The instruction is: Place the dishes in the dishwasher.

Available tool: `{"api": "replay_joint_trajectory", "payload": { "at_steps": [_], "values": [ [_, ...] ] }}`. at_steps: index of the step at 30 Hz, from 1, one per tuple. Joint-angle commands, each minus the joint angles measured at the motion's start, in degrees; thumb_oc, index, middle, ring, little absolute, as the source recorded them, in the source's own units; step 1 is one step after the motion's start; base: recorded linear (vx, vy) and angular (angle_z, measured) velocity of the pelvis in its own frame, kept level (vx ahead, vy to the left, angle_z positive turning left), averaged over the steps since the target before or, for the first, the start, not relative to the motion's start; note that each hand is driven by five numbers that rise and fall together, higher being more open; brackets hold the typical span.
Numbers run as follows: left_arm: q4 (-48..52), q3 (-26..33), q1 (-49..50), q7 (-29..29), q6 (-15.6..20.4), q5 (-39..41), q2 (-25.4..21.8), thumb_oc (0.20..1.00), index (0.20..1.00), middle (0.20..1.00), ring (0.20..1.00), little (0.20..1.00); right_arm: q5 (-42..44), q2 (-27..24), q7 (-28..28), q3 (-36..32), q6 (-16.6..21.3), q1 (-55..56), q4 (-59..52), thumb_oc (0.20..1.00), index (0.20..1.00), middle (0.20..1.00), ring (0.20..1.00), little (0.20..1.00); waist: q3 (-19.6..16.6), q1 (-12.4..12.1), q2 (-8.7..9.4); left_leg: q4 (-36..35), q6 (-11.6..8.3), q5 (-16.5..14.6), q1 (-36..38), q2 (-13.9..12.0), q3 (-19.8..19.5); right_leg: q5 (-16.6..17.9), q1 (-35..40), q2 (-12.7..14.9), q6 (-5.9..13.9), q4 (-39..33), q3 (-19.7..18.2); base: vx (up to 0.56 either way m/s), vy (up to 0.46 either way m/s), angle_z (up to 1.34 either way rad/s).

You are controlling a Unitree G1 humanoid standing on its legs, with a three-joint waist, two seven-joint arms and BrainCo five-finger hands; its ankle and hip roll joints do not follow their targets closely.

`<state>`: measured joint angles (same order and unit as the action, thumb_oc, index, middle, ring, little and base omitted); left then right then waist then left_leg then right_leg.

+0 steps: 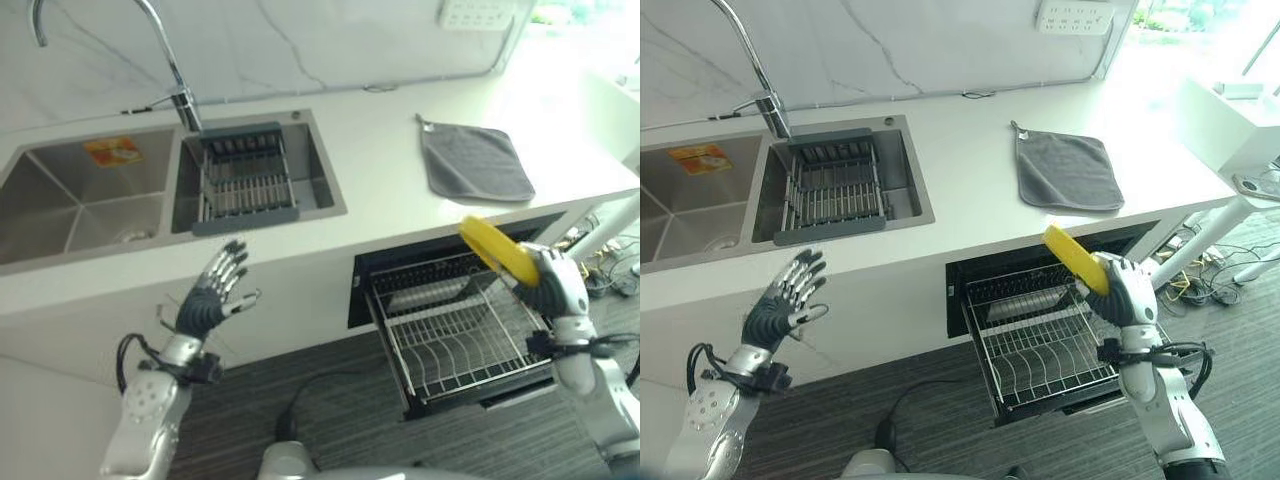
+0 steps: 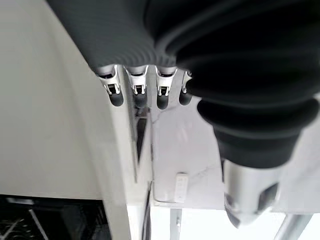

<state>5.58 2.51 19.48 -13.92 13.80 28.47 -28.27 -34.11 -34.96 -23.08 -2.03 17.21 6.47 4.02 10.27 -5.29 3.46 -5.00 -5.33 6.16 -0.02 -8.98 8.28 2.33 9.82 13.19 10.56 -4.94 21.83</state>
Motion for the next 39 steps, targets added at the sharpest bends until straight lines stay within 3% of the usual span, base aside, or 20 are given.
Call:
{"api": "replay_joint_trajectory", "payload": {
  "at_steps": [1, 9, 21, 23, 27, 31, 39],
  "values": [
    [-2.2, 0.2, -2.2, -1.4, 1.5, 0.3, -2.1, 1.000, 1.000, 1.000, 1.000, 1.000, -2.4, -6.0, -3.8, 0.9, 3.1, -4.8, -0.9, 0.200, 0.200, 0.200, 0.200, 0.200, -0.9, -1.8, -2.40, 1.8, -3.46, -5.1, 5.1, -4.8, 0.5, -3.1, -1.9, 2.7, 2.14, 6.1, -1.1, 0.00, 0.000, 0.00],
    [-22.4, -1.2, 0.1, 0.8, 2.3, -0.9, 2.5, 1.000, 1.000, 1.000, 1.000, 1.000, -3.7, -4.7, -5.1, 6.4, 5.0, -6.2, 6.6, 0.200, 0.200, 0.200, 0.200, 0.200, -1.0, -2.6, -2.86, 1.3, -3.24, -5.0, 5.5, -4.5, 0.1, -3.1, -1.6, 2.8, 2.15, 5.7, -0.5, 0.00, -0.002, 0.00],
    [-41.8, 1.9, 0.0, 4.9, -1.7, -4.8, 7.8, 1.000, 1.000, 1.000, 1.000, 1.000, -3.6, -3.5, -6.3, 11.6, 3.2, -10.5, 14.8, 0.200, 0.200, 0.200, 0.200, 0.200, -1.3, -4.2, -3.24, 1.6, -3.03, -5.5, 6.1, -4.1, -0.8, -3.2, -1.3, 3.2, 2.28, 6.5, 1.1, 0.03, -0.011, 0.02],
    [-44.6, 3.8, 0.1, 7.4, -2.5, -6.7, 7.8, 1.000, 1.000, 1.000, 1.000, 1.000, -2.4, -3.8, -6.0, 11.8, 2.5, -11.4, 15.7, 0.200, 0.200, 0.200, 0.200, 0.200, -1.2, -4.4, -3.24, 4.8, -2.35, -6.9, 5.5, -3.5, -1.8, -5.4, -1.9, 3.1, 1.55, 10.2, 0.7, 0.11, -0.020, 0.07],
    [-47.7, 6.9, -1.5, 9.7, -3.7, -4.4, 7.5, 1.000, 1.000, 1.000, 1.000, 1.000, -1.9, -4.5, -5.8, 11.7, 1.8, -13.7, 15.5, 0.200, 0.200, 0.200, 0.200, 0.200, 2.1, -4.1, -3.82, 18.2, -1.56, -11.1, -0.9, -2.8, -5.7, -10.6, -6.9, 3.5, -0.63, 22.0, -2.7, 0.00, 0.006, 0.09],
    [-49.9, 4.1, -6.9, 11.6, -3.0, -0.6, 6.2, 1.000, 1.000, 1.000, 1.000, 1.000, 1.1, -8.9, -3.5, 14.6, 1.1, -22.0, 19.7, 0.200, 0.200, 0.200, 0.200, 0.200, 6.0, -3.9, -5.38, 27.2, -1.43, -14.5, -8.6, -3.3, -6.6, -13.6, -15.6, 6.5, -2.08, 33.4, -4.6, -0.14, 0.034, 0.06],
    [-50.4, 4.5, -5.1, 13.9, -3.7, -0.1, 6.5, 1.000, 1.000, 1.000, 1.000, 1.000, 4.3, -10.2, 0.2, 17.1, 1.3, -25.6, 25.7, 0.200, 0.200, 0.200, 0.200, 0.200, 8.7, -5.0, -5.94, 33.9, -1.32, -16.9, -10.8, -3.1, -7.0, -16.0, -17.6, 7.9, -3.80, 41.0, -4.4, 0.02, 0.024, 0.01]
  ]
}}
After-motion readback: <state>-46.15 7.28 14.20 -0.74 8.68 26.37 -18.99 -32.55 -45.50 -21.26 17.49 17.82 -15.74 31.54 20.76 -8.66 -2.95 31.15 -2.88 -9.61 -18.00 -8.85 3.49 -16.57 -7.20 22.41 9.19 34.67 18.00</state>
